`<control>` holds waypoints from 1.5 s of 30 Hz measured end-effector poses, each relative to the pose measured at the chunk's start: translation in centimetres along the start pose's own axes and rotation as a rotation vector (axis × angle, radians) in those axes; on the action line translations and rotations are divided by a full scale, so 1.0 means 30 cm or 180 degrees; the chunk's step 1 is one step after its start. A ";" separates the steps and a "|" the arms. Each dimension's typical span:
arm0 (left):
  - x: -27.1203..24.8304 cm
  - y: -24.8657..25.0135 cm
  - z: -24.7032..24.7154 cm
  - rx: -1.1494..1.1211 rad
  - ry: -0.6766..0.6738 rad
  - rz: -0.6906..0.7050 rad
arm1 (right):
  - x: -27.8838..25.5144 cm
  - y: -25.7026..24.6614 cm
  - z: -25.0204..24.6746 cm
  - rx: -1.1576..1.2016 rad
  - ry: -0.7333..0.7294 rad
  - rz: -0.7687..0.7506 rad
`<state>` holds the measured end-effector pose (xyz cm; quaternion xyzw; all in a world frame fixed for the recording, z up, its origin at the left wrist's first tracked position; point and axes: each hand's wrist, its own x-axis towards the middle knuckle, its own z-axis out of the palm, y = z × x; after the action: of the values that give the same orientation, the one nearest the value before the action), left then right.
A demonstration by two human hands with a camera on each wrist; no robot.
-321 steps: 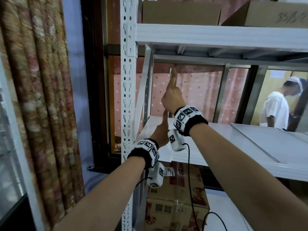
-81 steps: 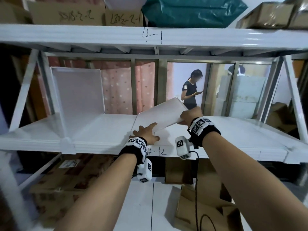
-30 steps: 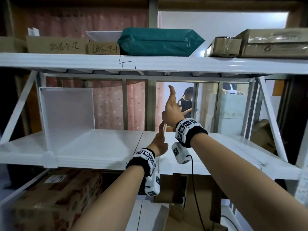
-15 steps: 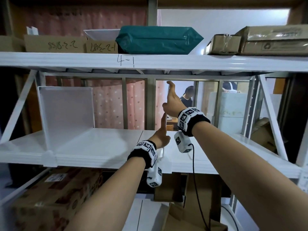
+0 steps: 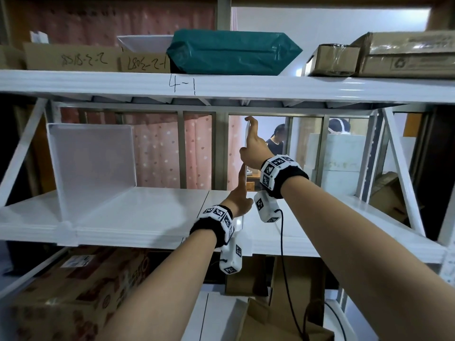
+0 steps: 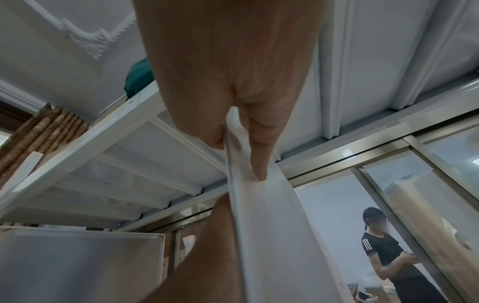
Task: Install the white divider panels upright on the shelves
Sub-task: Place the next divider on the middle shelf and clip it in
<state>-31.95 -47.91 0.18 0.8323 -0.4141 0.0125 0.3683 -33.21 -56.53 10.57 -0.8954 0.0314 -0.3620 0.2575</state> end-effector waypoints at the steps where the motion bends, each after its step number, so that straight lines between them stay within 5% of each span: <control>1: -0.004 0.002 -0.001 0.0042 -0.0019 -0.0033 | 0.001 -0.001 0.003 -0.0011 -0.0010 -0.0013; 45: -0.073 -0.051 0.093 -0.0184 -0.0025 -0.0200 | -0.093 0.015 0.076 0.0071 0.0254 0.0037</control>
<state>-33.12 -47.57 -3.48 0.8339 -0.3894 -0.0143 0.3908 -33.69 -55.24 7.21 -0.8770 0.0428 -0.3964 0.2681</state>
